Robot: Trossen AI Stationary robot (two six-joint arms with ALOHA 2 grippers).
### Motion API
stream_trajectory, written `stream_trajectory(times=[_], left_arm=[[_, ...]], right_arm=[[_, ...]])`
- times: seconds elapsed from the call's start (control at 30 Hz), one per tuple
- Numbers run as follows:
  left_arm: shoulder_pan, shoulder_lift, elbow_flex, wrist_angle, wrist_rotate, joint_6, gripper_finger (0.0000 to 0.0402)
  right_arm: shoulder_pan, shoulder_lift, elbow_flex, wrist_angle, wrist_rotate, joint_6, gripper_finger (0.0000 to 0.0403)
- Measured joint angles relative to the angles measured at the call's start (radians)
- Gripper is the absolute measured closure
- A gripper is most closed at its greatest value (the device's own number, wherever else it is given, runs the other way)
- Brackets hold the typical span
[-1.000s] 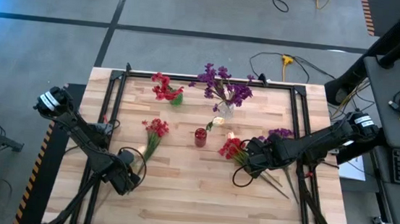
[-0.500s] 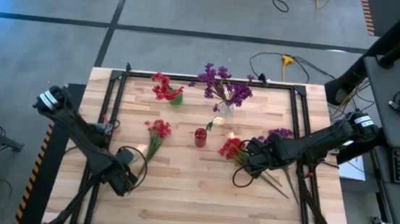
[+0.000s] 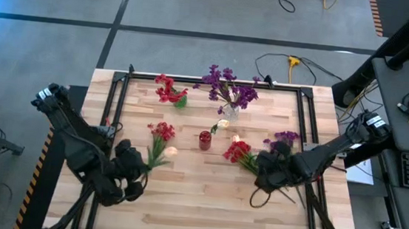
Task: Sort flowers into vase by color
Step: Put the yellow tulip into the red vase
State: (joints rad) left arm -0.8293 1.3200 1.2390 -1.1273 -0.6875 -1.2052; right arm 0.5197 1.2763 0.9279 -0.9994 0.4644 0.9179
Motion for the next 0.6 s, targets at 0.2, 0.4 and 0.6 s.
stream_trajectory(times=[0.2,0.4,0.6], left_arm=[[-0.008,0.019,0.035,0.276,-0.266,0.456,0.0401],[0.006,0.021,-0.097,0.814,-0.272,1.002,0.0401],[0.065,0.022,-0.309,1.430,-0.116,1.381,0.0401]], right_arm=[[0.101,0.000,-0.009,0.306,0.151,-0.166,0.0232],[0.136,0.000,-0.028,0.696,0.167,-0.492,0.0232],[0.137,0.001,-0.079,1.109,0.163,-0.814,0.0232]])
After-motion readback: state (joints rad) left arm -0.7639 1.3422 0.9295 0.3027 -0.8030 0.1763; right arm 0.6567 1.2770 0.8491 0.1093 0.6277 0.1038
